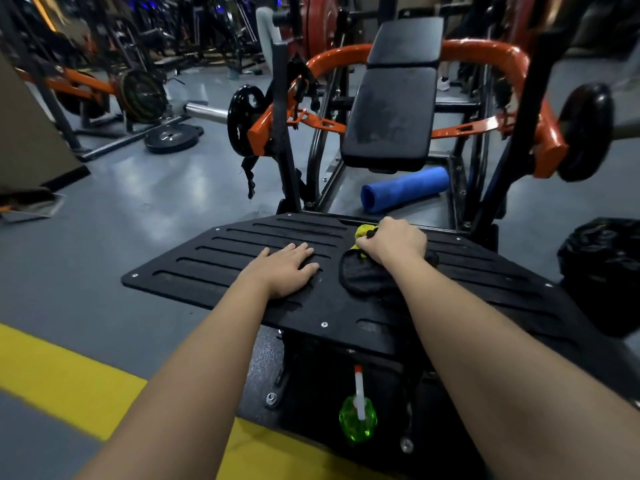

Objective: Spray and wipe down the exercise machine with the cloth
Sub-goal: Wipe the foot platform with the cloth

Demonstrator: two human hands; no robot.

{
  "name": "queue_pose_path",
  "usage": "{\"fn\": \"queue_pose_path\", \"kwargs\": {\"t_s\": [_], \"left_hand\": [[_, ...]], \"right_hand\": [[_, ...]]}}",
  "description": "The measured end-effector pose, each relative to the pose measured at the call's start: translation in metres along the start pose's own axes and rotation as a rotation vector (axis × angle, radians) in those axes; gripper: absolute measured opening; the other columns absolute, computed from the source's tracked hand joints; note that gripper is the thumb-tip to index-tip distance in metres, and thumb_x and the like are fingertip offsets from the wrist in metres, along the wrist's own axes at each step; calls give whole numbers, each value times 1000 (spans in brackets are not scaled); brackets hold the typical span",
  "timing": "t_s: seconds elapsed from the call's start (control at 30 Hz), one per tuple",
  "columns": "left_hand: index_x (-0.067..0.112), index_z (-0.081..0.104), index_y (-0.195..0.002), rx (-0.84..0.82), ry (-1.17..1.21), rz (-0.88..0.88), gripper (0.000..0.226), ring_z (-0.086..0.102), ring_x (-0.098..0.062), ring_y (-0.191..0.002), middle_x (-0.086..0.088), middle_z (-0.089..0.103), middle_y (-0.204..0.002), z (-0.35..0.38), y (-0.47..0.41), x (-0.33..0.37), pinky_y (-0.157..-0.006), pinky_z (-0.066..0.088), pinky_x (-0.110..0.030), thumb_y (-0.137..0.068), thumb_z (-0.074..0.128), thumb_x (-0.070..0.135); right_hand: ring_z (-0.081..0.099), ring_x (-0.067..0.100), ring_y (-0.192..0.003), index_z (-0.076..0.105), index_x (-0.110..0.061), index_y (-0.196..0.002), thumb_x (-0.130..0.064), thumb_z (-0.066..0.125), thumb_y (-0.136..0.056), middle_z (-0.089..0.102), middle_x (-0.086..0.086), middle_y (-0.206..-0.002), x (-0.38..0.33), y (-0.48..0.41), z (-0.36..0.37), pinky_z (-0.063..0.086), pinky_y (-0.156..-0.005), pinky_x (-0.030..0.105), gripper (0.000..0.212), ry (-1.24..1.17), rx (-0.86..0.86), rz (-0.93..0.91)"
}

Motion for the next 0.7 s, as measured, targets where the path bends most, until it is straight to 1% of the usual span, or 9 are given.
{"fn": "queue_pose_path", "kwargs": {"t_s": [0.03,0.1,0.2,0.3,0.37,0.47,0.53,0.63,0.7], "left_hand": [[32,18,-164,-10,0,6,62,5,-6,-157,14,8,-171,0,1,0,-128,1,-48,-108,24,56],[30,16,-165,-18,-1,18,62,4,-7,-158,13,6,-172,-2,6,-1,-128,0,-48,-108,21,55],[28,14,-165,-21,-2,38,63,3,-9,-158,12,5,-172,-3,4,-1,-128,0,-50,-109,19,54],[25,15,-165,-37,3,83,63,3,-13,-159,8,5,-172,-1,4,-3,-127,-1,-53,-109,19,52],[22,16,-165,-30,23,97,63,4,-15,-159,7,6,-173,-1,5,-5,-127,-1,-55,-108,20,51],[20,19,-164,-14,39,112,63,5,-18,-159,5,9,-173,-4,4,-5,-126,0,-57,-108,21,48],[19,19,-164,-4,39,120,63,6,-19,-159,3,9,-173,-2,1,-3,-126,0,-59,-107,20,46],[17,21,-163,9,46,122,63,7,-21,-159,2,10,-173,0,-2,-3,-124,1,-62,-106,21,44],[16,20,-163,2,41,126,63,5,-21,-159,1,8,-173,1,-3,-4,-124,0,-63,-106,21,43]], "right_hand": [[64,32,-102,59,-19,-102,-58,57,-86,66,7,-107,2,8,-4,42,-73,34,42,-12,-9,17],[64,32,-111,64,-19,-109,-61,57,-83,68,8,-116,2,27,-15,43,-76,35,49,-44,-22,59],[63,32,-115,64,-20,-115,-63,57,-81,67,8,-122,0,50,-26,42,-79,37,55,0,-42,70],[63,33,-116,64,-20,-119,-65,57,-82,67,8,-123,-7,79,-36,42,-80,36,59,55,-54,116],[62,33,-116,63,-20,-117,-67,57,-80,66,9,-124,-17,97,-41,44,-83,37,60,71,-80,143],[63,32,-113,57,-22,-105,-65,58,-82,66,7,-120,-41,115,-48,43,-79,36,49,142,-119,145],[63,32,-113,57,-22,-108,-65,58,-83,66,7,-121,-55,125,-51,42,-78,35,50,166,-135,164],[62,33,-115,59,-20,-117,-68,58,-82,65,8,-121,-80,144,-50,44,-80,37,59,178,-145,160],[62,33,-114,59,-20,-114,-67,57,-83,66,8,-120,-94,156,-47,45,-81,37,56,170,-137,147]]}}
Point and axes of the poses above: each hand's wrist, its own y-axis away from the middle knuckle, its own z-axis out of the palm, x = y × z, the point moved 4 cm from there along -y, towards the middle knuckle
